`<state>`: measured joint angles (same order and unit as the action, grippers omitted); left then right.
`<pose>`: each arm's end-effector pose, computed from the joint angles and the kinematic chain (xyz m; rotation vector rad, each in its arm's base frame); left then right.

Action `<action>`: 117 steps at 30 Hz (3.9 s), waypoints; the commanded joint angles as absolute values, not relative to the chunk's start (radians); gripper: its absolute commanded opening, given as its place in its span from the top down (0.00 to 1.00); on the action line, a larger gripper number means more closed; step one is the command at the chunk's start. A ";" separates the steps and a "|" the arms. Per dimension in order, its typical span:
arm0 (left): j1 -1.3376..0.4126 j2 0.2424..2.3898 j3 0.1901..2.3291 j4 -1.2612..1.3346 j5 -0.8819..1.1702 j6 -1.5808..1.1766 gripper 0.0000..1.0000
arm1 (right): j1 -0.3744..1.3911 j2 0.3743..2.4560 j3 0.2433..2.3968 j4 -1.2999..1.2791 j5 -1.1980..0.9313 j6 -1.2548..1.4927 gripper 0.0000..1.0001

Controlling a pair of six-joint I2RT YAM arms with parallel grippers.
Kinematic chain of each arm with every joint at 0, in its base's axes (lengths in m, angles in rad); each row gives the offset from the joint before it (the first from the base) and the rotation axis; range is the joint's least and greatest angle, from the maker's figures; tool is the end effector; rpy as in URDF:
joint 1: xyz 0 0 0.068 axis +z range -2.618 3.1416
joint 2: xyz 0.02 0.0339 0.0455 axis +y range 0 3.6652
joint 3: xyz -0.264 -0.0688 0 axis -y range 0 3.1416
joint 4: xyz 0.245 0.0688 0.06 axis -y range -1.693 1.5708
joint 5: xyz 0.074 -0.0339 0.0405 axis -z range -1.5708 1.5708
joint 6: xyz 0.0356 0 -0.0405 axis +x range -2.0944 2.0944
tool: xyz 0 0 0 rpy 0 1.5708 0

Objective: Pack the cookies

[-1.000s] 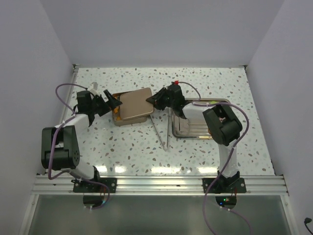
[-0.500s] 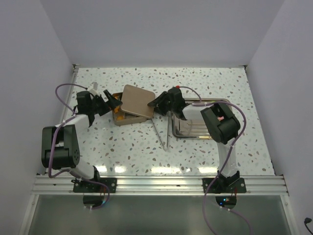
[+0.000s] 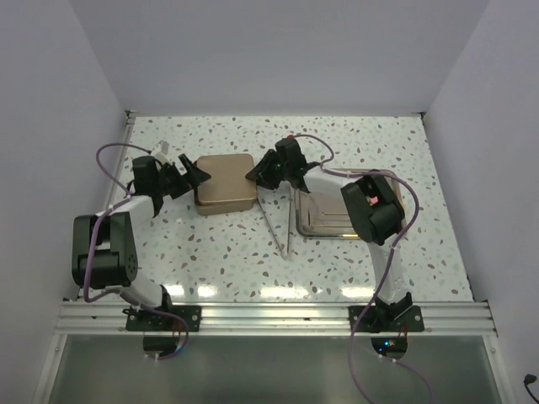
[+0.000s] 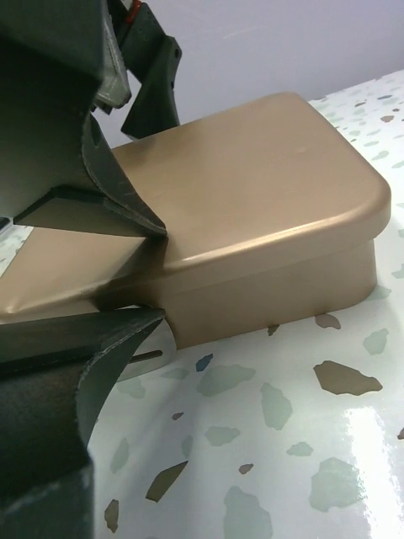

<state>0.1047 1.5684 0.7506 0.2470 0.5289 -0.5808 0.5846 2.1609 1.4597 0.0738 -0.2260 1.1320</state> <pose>0.3189 0.0155 0.1832 -0.4225 2.1291 -0.8417 0.3966 0.2720 0.1568 0.5255 2.3963 1.1271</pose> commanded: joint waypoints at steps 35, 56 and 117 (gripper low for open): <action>0.106 1.626 0.802 0.284 0.618 -0.568 0.03 | 0.661 2.264 1.862 -0.589 -0.129 0.933 0.17; 0.038 1.680 0.848 0.302 0.586 -0.591 0.03 | 0.661 2.341 2.170 -0.833 -0.075 0.850 0.10; 0.051 1.477 0.853 0.069 0.377 -0.565 0.51 | 0.663 2.172 2.092 -0.920 -0.006 0.821 0.07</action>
